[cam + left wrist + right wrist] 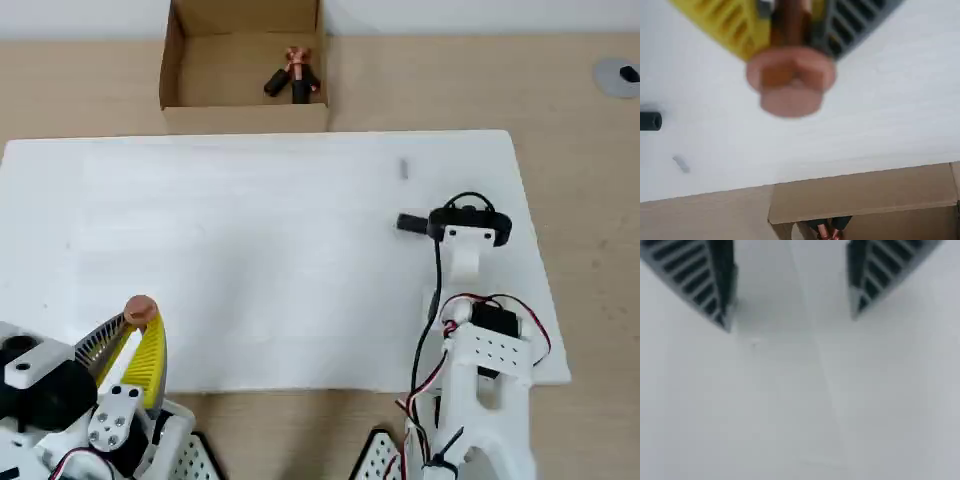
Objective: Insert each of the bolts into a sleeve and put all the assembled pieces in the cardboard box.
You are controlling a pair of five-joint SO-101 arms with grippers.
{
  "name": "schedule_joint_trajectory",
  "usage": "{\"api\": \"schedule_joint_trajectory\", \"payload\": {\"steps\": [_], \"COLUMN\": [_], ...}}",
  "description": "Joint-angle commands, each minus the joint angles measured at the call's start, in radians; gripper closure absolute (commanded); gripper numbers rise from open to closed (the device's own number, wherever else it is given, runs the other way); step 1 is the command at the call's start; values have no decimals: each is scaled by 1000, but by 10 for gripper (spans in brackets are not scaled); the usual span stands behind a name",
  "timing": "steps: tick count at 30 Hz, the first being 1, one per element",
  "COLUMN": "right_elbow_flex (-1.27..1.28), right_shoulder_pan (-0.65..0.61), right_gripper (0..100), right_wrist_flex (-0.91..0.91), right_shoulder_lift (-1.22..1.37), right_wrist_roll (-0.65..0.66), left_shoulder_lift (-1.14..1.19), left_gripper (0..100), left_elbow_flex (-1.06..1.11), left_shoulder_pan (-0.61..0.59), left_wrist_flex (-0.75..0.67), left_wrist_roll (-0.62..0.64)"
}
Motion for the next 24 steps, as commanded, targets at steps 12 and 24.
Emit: {"api": "schedule_joint_trajectory", "payload": {"steps": [12, 24], "right_elbow_flex": [-24, -952], "right_shoulder_pan": [-53, -147], "right_gripper": [806, 804], "right_wrist_flex": [-17, 634], "right_shoulder_lift": [-10, 163], "right_wrist_roll": [57, 605], "left_shoulder_lift": [-7, -7], "left_gripper": [990, 990], "left_elbow_flex": [-15, -15], "left_shoulder_pan": [0, 0], "left_wrist_flex": [-2, -2], "left_wrist_roll": [3, 3]}}
